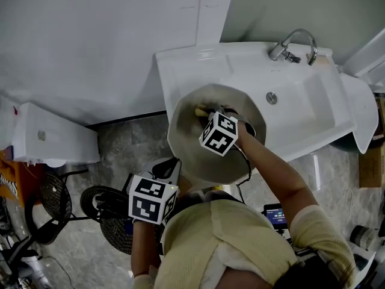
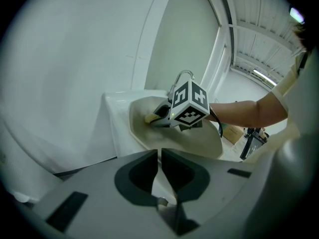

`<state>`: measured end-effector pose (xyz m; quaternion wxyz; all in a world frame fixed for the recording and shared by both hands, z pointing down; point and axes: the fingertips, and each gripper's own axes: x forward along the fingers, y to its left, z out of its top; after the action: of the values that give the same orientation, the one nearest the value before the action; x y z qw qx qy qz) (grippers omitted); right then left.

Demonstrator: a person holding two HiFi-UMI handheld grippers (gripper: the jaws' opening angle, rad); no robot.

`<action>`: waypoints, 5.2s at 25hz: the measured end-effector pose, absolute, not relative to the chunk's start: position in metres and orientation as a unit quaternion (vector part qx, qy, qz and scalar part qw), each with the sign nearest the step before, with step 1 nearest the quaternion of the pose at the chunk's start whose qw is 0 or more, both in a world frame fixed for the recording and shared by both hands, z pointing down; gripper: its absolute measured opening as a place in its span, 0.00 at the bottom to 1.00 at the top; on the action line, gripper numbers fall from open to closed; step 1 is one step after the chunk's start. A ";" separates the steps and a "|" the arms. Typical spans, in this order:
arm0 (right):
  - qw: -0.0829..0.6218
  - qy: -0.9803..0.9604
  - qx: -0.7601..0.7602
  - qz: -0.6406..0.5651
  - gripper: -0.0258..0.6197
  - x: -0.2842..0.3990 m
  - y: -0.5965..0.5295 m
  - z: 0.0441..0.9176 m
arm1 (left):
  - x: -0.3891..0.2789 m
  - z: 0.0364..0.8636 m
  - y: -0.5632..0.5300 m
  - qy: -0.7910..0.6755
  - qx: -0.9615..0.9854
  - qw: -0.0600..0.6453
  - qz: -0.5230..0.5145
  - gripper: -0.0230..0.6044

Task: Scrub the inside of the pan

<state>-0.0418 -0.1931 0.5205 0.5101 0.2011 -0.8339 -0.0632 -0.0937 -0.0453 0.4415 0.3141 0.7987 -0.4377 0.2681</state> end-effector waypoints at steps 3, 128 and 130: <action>0.499 -0.847 0.167 -0.074 0.15 -0.056 -0.180 0.519 | -0.093 0.442 -0.045 -0.438 0.799 0.314 0.268 0.16; 0.556 -0.804 0.199 -0.065 0.15 0.003 -0.185 0.517 | -0.092 0.441 -0.043 -0.430 0.803 0.318 0.264 0.16; 0.551 -0.810 0.197 -0.043 0.15 0.003 -0.182 0.518 | -0.093 0.441 -0.044 -0.430 0.803 0.317 0.264 0.16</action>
<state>0.0031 -0.1820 0.5182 0.5513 0.1966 -0.8097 -0.0426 -0.0925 -0.0436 0.4410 0.3171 0.8030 -0.4301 0.2640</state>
